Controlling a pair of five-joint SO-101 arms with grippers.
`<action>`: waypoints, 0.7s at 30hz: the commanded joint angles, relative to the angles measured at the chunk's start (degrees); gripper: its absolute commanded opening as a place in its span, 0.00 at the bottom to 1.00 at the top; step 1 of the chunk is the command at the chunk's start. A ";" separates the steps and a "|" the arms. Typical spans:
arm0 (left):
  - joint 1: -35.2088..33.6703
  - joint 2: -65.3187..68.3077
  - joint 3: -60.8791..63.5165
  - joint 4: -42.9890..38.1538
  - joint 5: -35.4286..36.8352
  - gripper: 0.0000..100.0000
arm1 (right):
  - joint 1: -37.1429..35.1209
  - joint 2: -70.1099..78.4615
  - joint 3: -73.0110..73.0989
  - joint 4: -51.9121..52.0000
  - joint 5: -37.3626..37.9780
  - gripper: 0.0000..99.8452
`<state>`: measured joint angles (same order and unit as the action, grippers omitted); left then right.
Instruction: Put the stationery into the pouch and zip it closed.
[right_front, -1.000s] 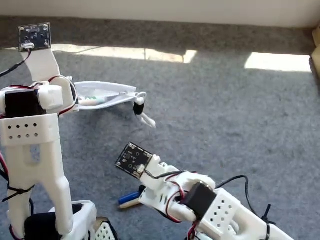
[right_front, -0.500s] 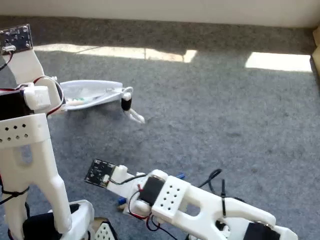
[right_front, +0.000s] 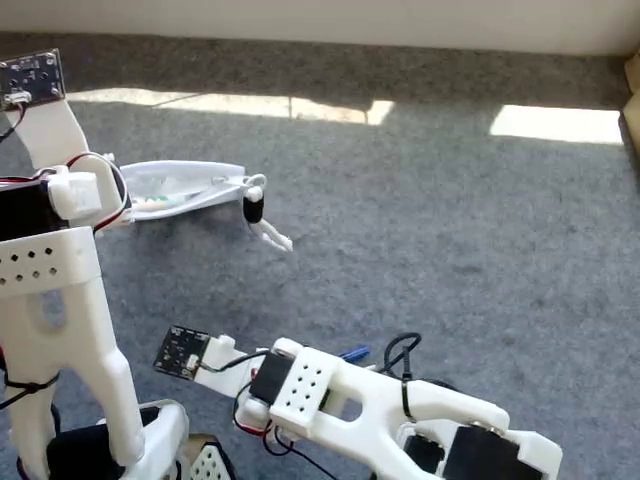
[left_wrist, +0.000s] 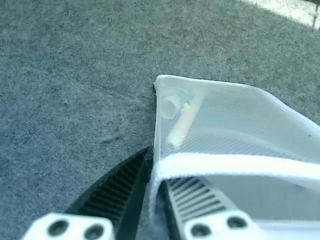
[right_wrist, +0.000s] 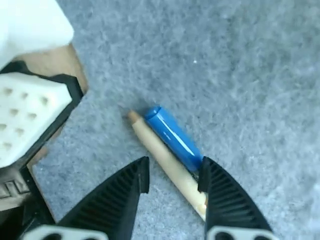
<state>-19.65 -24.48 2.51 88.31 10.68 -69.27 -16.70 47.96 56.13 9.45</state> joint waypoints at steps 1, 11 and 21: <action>-0.92 -1.01 -2.86 -0.70 0.35 0.02 | -0.40 3.12 -2.51 -1.45 1.85 0.16; -0.92 -1.36 -1.54 -0.88 0.18 0.02 | 8.40 8.92 -3.74 -1.63 8.18 0.16; -0.92 -1.36 -1.54 -0.88 0.09 0.02 | 18.15 8.92 -4.26 -4.97 8.26 0.16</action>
<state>-19.65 -24.48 2.51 88.31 10.68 -54.95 -7.74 44.44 54.37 16.92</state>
